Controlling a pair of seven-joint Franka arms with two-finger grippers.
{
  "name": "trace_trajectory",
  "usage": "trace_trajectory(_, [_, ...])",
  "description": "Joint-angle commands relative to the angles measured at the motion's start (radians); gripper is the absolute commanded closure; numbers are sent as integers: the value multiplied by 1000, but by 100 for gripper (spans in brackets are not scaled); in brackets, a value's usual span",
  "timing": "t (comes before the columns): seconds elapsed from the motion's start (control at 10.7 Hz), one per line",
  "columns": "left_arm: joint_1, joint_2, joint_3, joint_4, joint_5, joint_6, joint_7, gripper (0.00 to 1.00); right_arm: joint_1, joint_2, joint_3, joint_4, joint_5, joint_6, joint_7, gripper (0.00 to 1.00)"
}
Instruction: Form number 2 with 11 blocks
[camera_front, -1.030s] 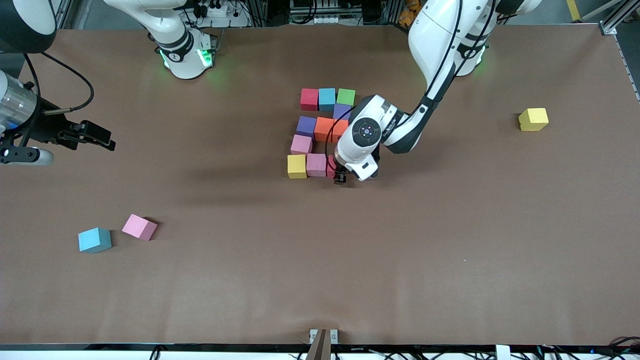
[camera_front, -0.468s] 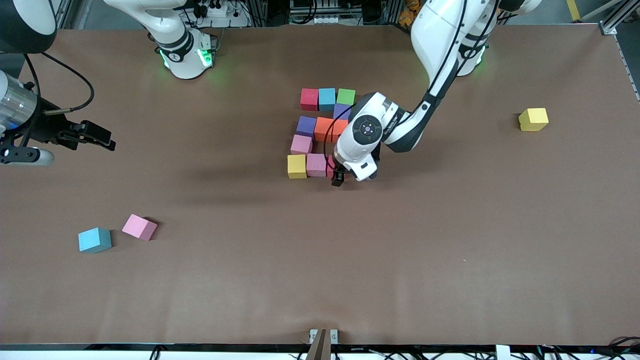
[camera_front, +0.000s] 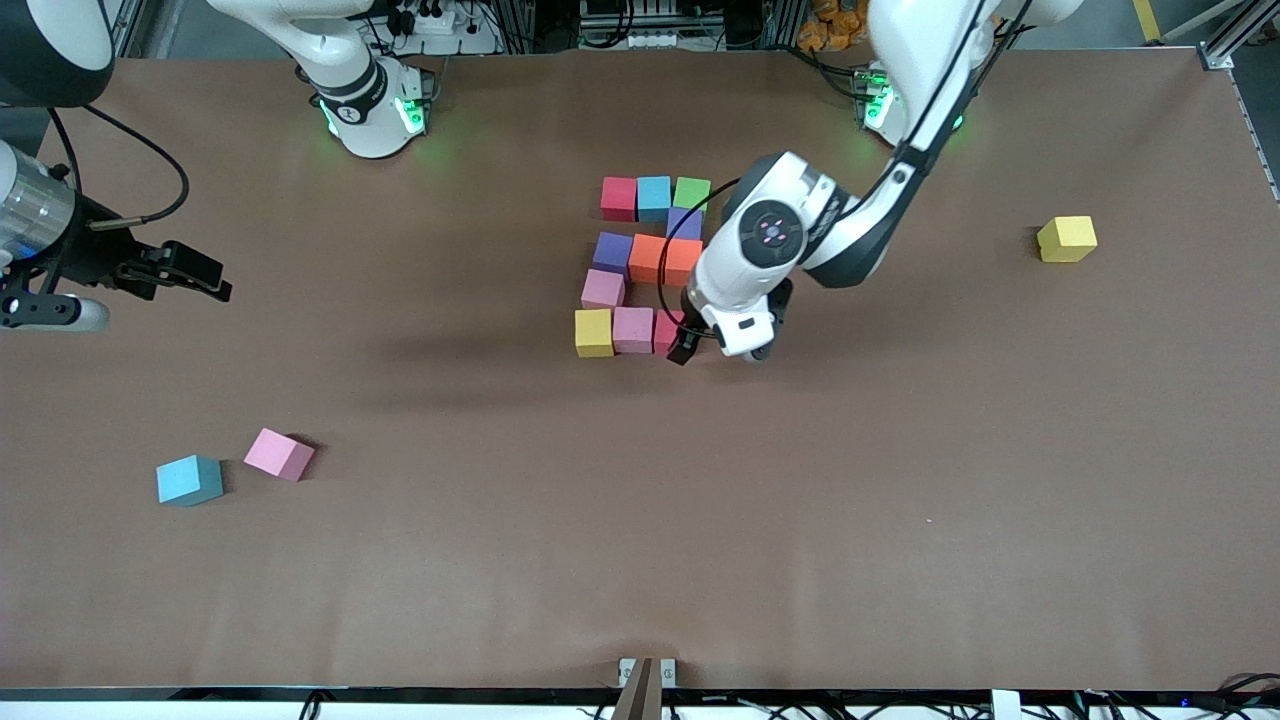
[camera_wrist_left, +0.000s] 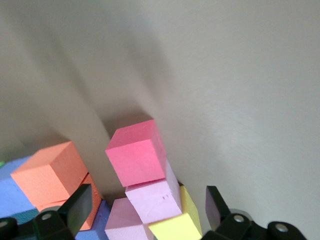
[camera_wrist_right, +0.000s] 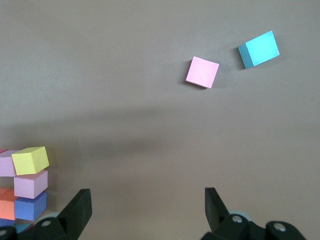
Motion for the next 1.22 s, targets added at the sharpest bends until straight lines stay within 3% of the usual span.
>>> trace_trajectory(0.0, [39, -45, -39, -15, 178, -15, 143, 0, 12, -7, -6, -5, -20, -6, 13, 0])
trace_trajectory(0.19, [92, -80, -73, -9, 320, -36, 247, 0, 12, -7, -6, -5, -20, -6, 13, 0])
trace_trajectory(0.56, [200, -183, -73, -9, 319, -122, 659, 0, 10, -7, -6, -5, -20, -7, 13, 0])
trace_trajectory(0.66, [231, -229, -71, -9, 314, -178, 702, 0, 10, -10, -6, -5, -20, -7, 13, 0])
trace_trajectory(0.84, [298, -310, -62, -7, 290, -276, 966, 0, 12, -7, -6, -5, -20, -9, 13, 0])
trace_trajectory(1.12, [353, -381, -44, 12, 271, -373, 1139, 0, 12, -7, -6, -5, -20, -9, 13, 0])
